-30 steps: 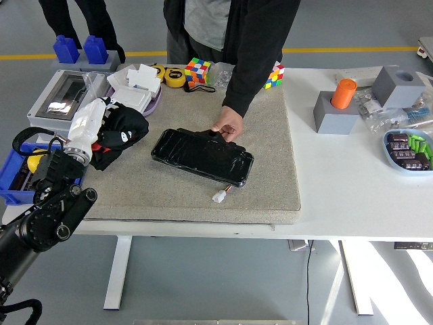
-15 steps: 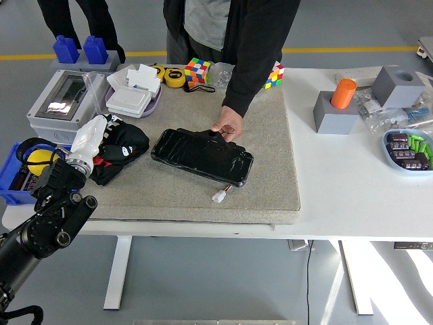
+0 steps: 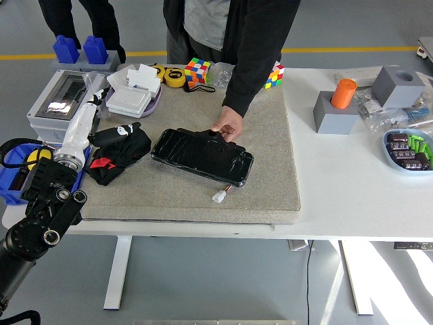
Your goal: Pick the rag up,wipe the panel,place it on the desk
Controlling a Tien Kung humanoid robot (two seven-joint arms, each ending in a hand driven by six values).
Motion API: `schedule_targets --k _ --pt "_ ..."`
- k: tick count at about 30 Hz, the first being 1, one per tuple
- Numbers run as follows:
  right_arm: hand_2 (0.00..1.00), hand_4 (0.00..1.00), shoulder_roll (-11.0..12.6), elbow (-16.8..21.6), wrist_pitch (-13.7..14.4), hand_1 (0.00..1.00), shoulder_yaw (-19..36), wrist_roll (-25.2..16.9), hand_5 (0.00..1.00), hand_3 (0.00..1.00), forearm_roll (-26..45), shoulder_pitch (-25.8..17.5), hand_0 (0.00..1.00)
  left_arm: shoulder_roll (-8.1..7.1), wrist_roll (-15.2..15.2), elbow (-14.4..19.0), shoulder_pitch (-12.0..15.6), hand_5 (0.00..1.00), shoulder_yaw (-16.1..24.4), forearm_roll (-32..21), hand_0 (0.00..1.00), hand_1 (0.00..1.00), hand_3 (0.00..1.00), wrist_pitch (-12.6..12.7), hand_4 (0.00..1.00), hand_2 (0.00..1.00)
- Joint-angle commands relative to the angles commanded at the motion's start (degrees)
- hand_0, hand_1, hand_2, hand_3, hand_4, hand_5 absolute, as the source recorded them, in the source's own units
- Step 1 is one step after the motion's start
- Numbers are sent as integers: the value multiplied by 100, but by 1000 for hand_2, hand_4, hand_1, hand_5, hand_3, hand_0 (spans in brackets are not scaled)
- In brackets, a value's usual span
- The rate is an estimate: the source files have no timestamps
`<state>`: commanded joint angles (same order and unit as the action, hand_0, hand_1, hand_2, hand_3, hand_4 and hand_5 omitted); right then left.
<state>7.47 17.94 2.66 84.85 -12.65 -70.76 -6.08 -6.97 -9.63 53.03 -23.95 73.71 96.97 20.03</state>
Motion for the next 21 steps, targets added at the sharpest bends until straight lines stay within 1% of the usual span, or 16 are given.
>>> schedule_targets --k 3,5,6,9,11,12,13,15,17,18,21 --pt "523 875 7 -11 -1 598 -8 5 345 524 -10 -1 590 10 -682 229 161 534 240 -728 779 840 885 235 998 868" --pt "523 875 12 -24 -2 598 0 10 345 524 -24 -2 590 14 -997 359 266 534 411 -1175 779 840 885 282 998 868" --pt "523 875 14 -31 -3 596 5 13 345 524 -31 -1 590 15 -1127 416 316 395 490 -1436 694 670 725 276 981 688" --pt "523 875 15 -59 -10 596 17 29 345 524 -47 4 590 14 -1345 547 476 395 744 -2162 694 670 725 181 981 688" --pt "523 875 19 -74 -15 596 10 38 345 524 -56 8 590 23 -1375 590 556 395 877 -2595 694 670 725 114 981 688" --pt "523 875 20 -83 -14 597 20 38 345 524 -64 16 590 32 -1362 611 594 361 952 -2749 606 615 667 76 943 647" --pt "523 875 20 -90 -14 597 30 39 345 524 -67 22 590 46 -1258 639 639 361 1051 -2838 606 615 667 -4 943 647" --pt "523 875 18 -105 -14 597 39 41 345 524 -78 24 590 60 -1135 659 703 361 1142 -2966 606 615 667 -150 943 647" --pt "523 875 21 -118 -11 597 47 44 345 524 -85 30 590 78 -1094 691 773 361 1224 -3034 606 615 667 -154 943 647" --pt "524 875 22 -124 -9 599 53 44 345 524 -89 32 590 88 -1089 706 798 347 1258 -3029 571 603 646 -154 926 637" --pt "524 875 32 -142 -10 599 58 45 345 524 -97 27 590 130 -1091 780 898 347 1366 -3066 571 603 646 -158 926 637"
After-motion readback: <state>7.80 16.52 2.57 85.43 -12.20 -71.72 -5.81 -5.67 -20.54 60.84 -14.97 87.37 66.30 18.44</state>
